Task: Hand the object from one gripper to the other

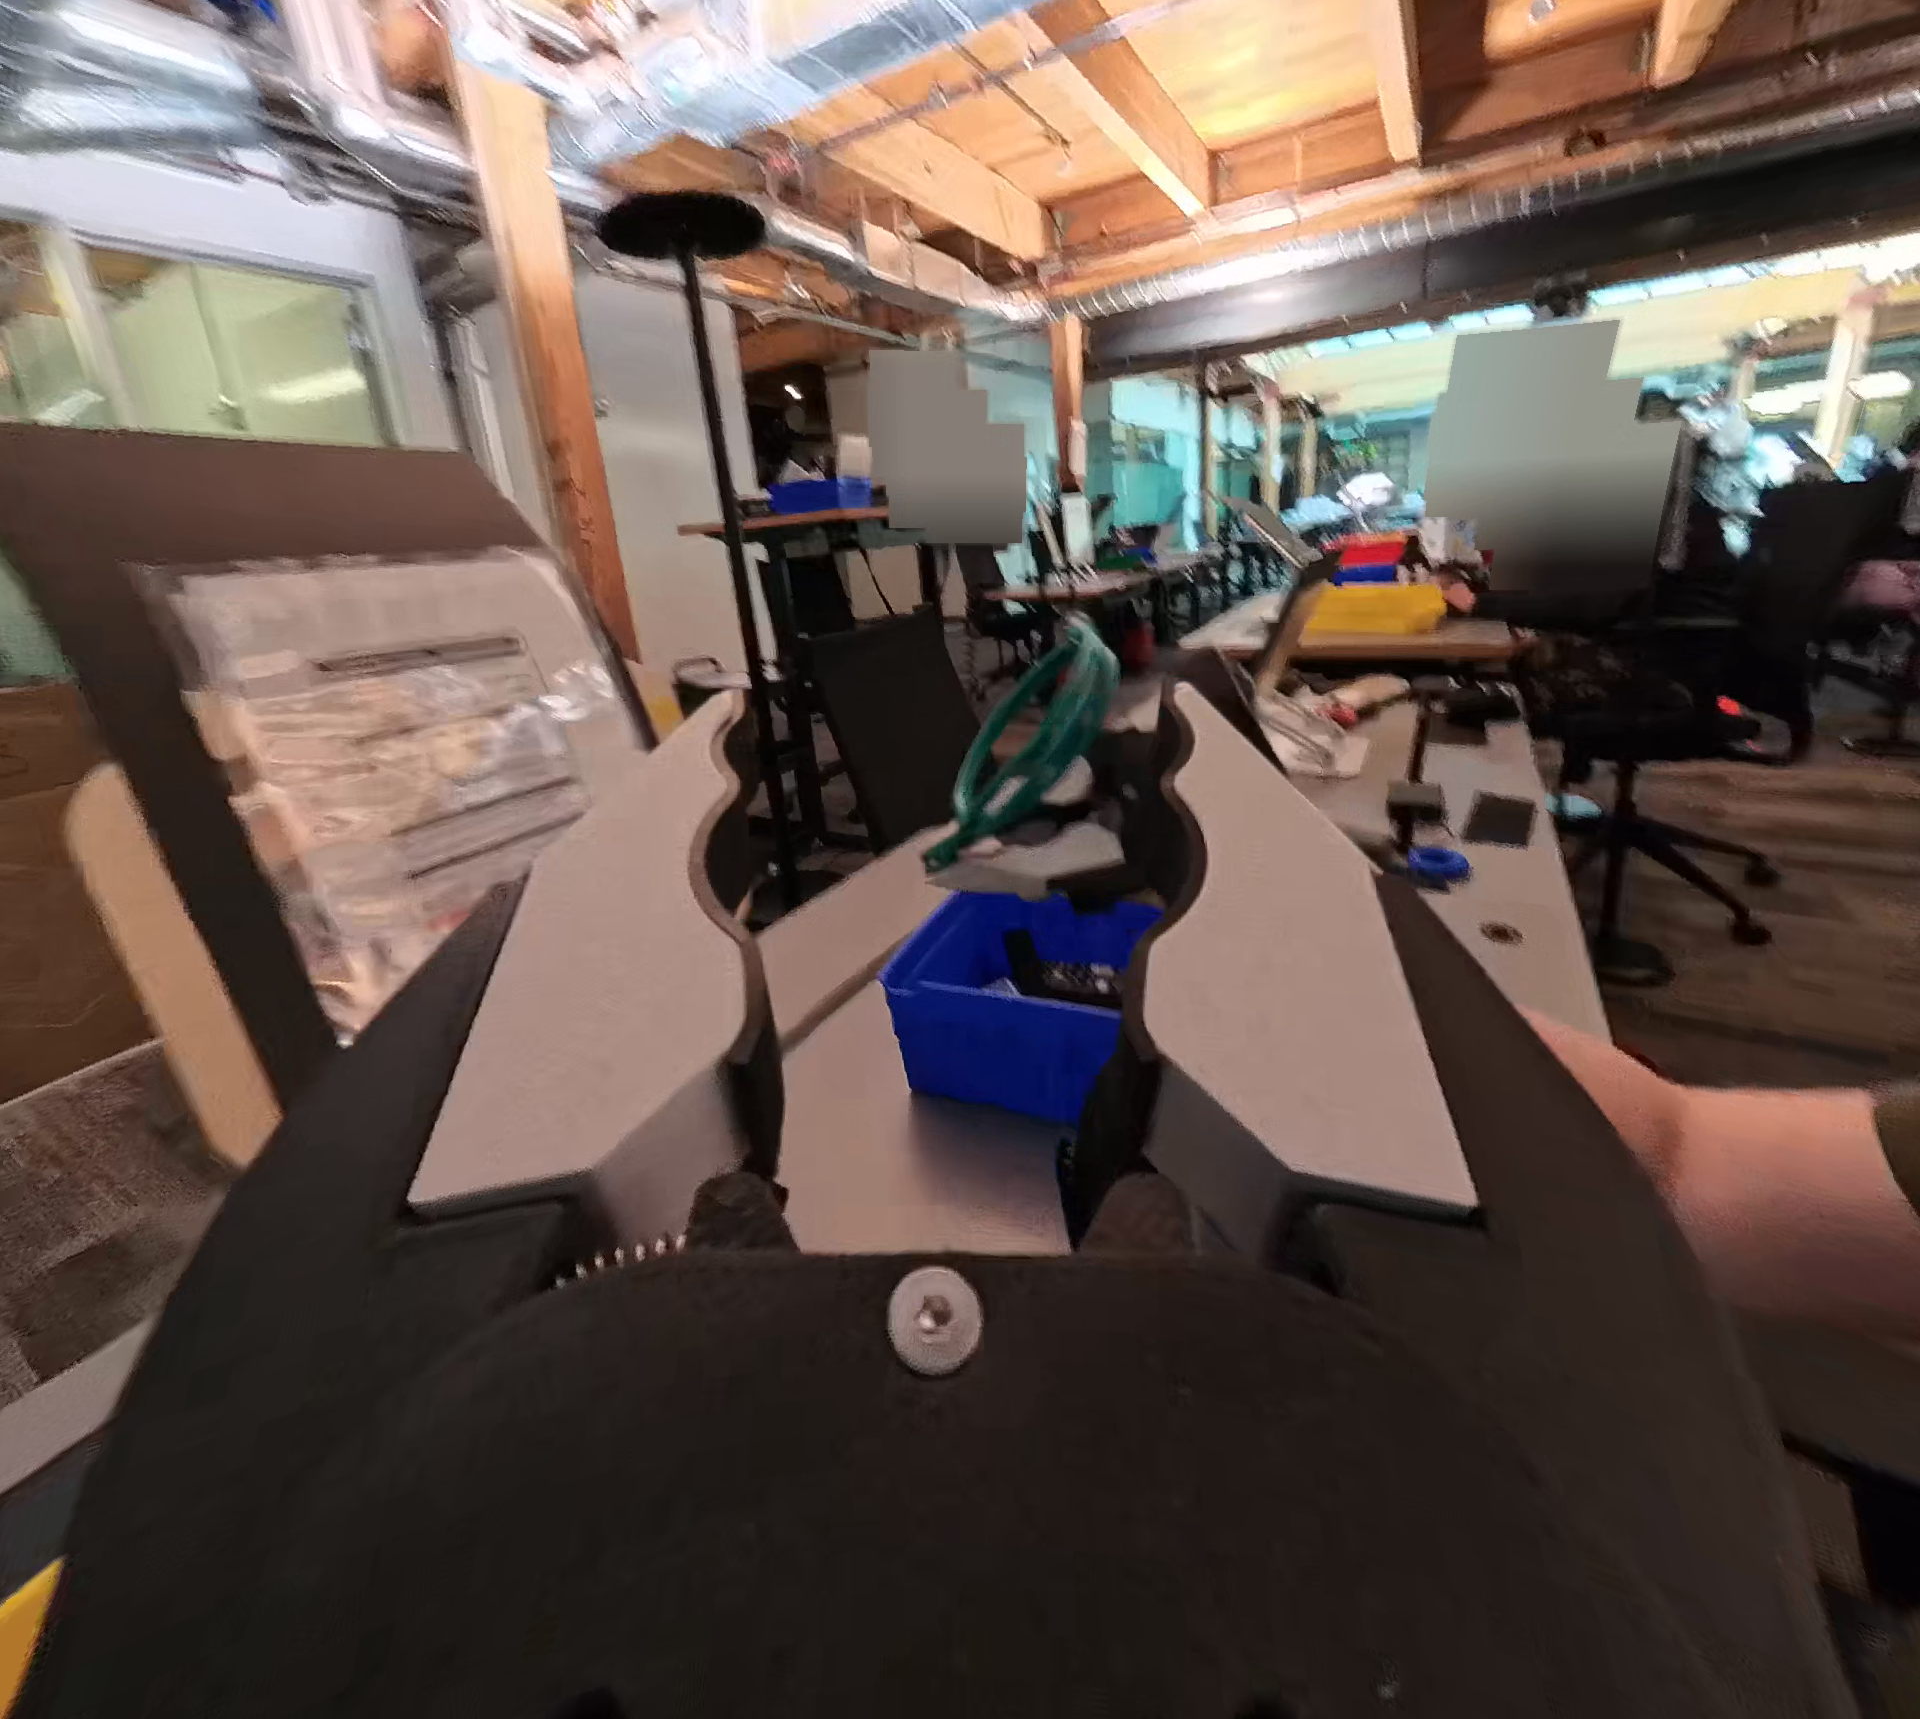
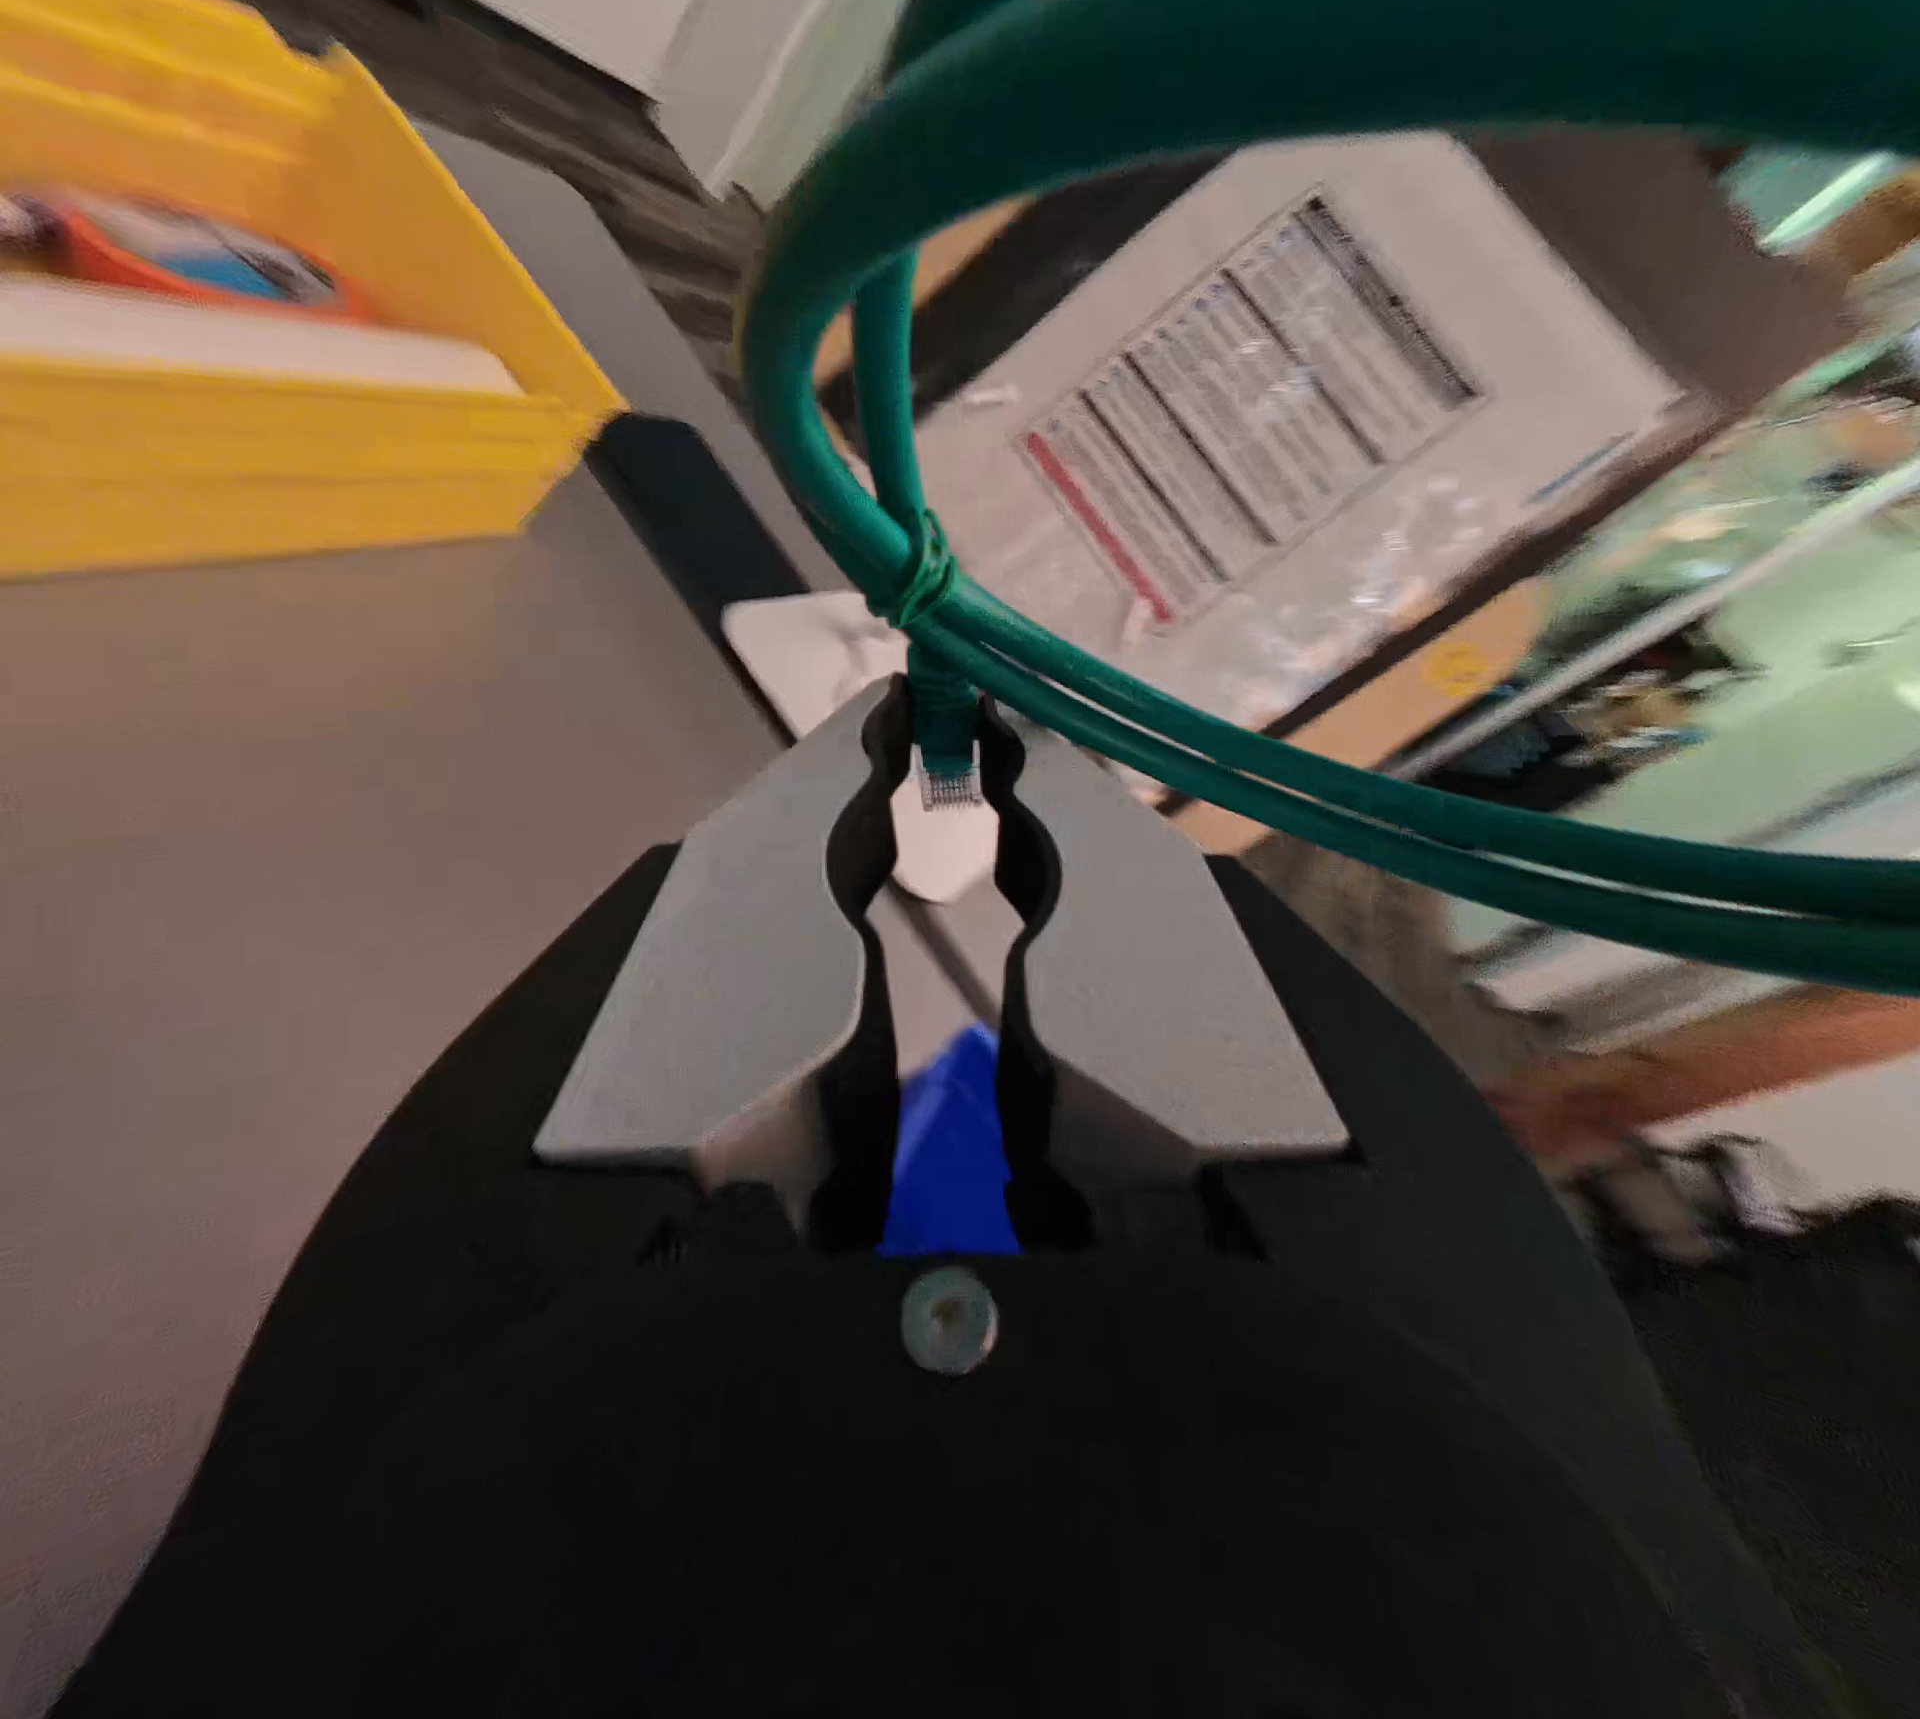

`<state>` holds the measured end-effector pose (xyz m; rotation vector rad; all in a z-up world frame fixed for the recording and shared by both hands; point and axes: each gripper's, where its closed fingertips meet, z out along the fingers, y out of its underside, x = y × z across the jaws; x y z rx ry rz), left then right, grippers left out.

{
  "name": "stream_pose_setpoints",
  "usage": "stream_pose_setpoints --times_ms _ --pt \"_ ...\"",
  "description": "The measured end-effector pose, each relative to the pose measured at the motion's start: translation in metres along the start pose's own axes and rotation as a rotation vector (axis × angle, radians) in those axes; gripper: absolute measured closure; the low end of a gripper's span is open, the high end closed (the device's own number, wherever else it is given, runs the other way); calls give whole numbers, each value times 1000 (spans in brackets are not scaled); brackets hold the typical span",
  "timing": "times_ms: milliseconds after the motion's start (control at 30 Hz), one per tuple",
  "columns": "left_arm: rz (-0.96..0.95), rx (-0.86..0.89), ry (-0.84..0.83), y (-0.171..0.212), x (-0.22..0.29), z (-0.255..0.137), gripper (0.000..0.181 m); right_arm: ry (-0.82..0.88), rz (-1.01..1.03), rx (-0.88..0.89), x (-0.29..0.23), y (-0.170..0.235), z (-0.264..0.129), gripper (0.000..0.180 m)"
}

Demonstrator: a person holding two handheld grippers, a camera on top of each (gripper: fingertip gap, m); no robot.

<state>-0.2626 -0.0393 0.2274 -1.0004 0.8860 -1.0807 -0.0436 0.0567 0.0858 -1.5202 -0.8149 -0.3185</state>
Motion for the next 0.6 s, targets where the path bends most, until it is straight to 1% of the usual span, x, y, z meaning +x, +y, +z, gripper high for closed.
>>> stream_pose_setpoints --times_ms 67,133,233,333,433,500,533,600 --pt "-5 -74 87 19 14 13 108 -137 158 53 -15 -11 0 169" --pt "11 -123 131 35 21 26 110 -278 295 123 -29 -28 -6 170" --pt "48 -214 152 65 24 43 112 -436 416 204 -43 -52 -21 170" --pt "59 -304 200 93 30 54 113 -640 551 284 -57 -76 -43 169" --pt "28 -294 290 100 43 59 119 -930 650 329 -78 -94 -74 168" --pt "20 -280 343 102 50 60 119 -1147 715 372 -89 -107 -101 169" --pt "36 -282 353 104 52 60 118 -1249 752 391 -91 -113 -114 170" --pt "93 -291 371 107 56 58 118 -1395 820 429 -89 -124 -134 169"
